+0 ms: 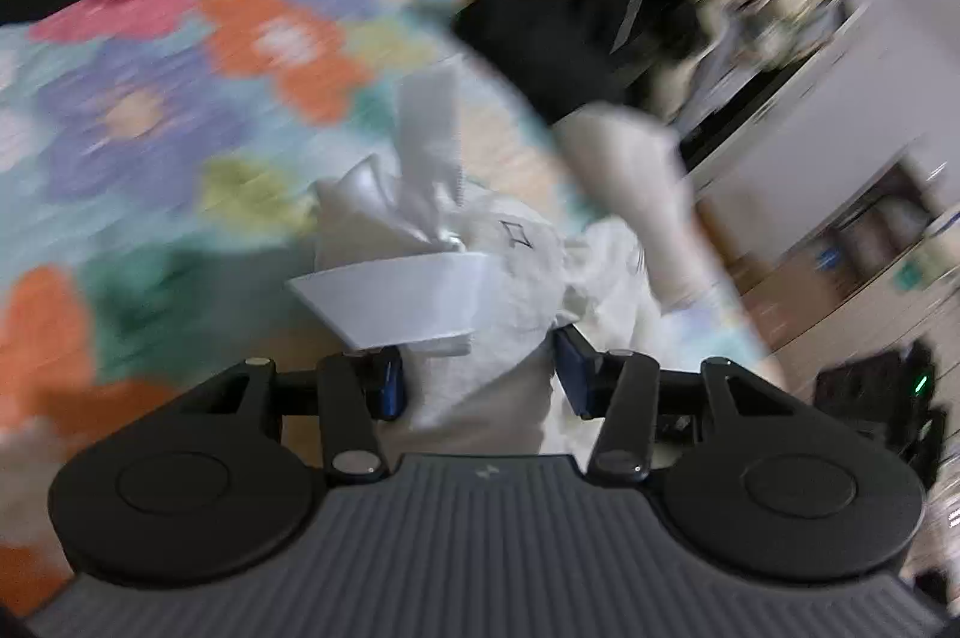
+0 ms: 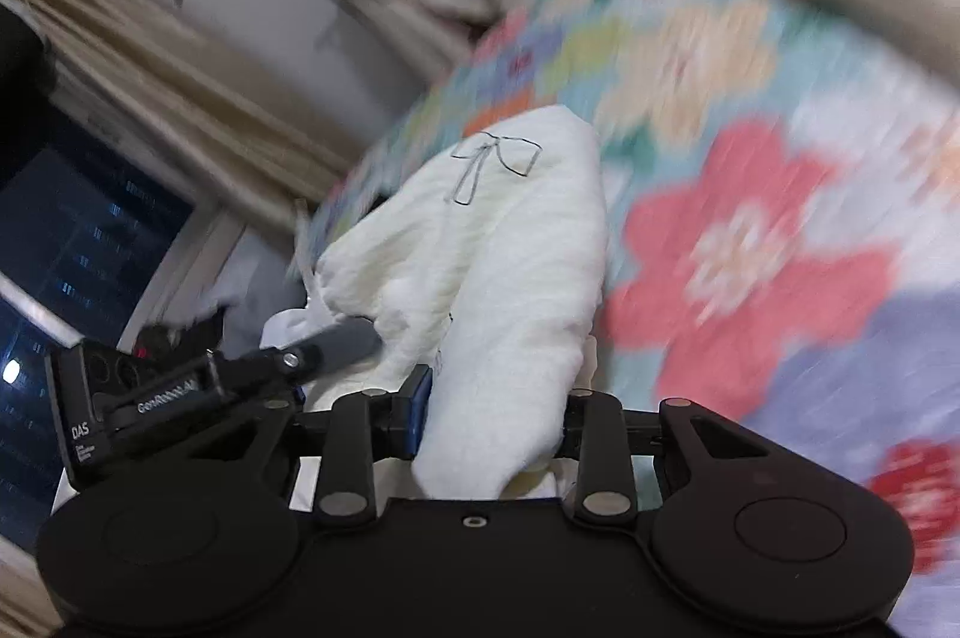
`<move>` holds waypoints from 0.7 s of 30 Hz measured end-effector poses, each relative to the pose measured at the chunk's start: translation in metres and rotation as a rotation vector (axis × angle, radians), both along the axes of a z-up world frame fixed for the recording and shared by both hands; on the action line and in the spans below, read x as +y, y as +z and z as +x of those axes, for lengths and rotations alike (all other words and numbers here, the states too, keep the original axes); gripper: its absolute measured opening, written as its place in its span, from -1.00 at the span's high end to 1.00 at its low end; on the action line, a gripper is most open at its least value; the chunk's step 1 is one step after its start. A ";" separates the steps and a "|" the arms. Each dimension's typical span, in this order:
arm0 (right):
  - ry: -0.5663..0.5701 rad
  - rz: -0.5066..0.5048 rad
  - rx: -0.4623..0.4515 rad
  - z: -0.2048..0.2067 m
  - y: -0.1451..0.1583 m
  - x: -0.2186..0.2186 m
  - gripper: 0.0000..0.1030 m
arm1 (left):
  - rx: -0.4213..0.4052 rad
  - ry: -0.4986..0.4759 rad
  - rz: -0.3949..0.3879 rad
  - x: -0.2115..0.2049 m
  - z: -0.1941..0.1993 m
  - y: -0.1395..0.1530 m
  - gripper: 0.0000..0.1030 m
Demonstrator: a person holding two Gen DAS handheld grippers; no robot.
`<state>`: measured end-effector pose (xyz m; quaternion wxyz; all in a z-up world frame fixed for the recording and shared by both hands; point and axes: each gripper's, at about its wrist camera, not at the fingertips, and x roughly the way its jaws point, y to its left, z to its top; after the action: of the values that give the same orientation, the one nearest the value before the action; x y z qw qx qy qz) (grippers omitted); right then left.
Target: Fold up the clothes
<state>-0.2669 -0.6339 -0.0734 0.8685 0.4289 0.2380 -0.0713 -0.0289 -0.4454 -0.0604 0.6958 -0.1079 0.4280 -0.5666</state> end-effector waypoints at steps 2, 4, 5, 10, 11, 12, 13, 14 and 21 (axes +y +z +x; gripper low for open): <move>-0.053 -0.071 -0.010 -0.032 0.033 -0.011 0.28 | 0.005 -0.040 -0.051 -0.026 -0.022 0.017 0.08; -0.123 -0.142 -0.001 -0.066 0.057 -0.027 0.27 | 0.005 -0.087 -0.102 -0.058 -0.048 0.028 0.08; -0.166 -0.177 0.013 -0.083 0.066 -0.037 0.27 | 0.008 -0.112 -0.124 -0.075 -0.063 0.032 0.08; -0.333 -0.287 0.121 -0.149 0.081 -0.090 0.24 | 0.034 -0.229 -0.185 -0.174 -0.133 0.026 0.08; -0.357 -0.297 0.150 -0.159 0.079 -0.102 0.24 | 0.045 -0.233 -0.184 -0.188 -0.141 0.018 0.08; -0.376 -0.308 0.184 -0.165 0.073 -0.114 0.24 | 0.059 -0.235 -0.171 -0.205 -0.149 0.005 0.08; -0.390 -0.316 0.217 -0.167 0.064 -0.124 0.24 | 0.065 -0.229 -0.146 -0.220 -0.156 -0.010 0.09; -0.398 -0.321 0.256 -0.165 0.051 -0.133 0.24 | 0.060 -0.222 -0.093 -0.233 -0.161 -0.026 0.13; -0.373 -0.367 0.508 -0.127 -0.004 -0.161 0.10 | 0.006 -0.183 0.088 -0.267 -0.181 -0.088 0.14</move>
<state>-0.3941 -0.7954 -0.0776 0.8163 0.2705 0.3470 -0.3742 -0.2100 -0.7124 -0.1489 0.6439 -0.0397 0.4626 -0.6081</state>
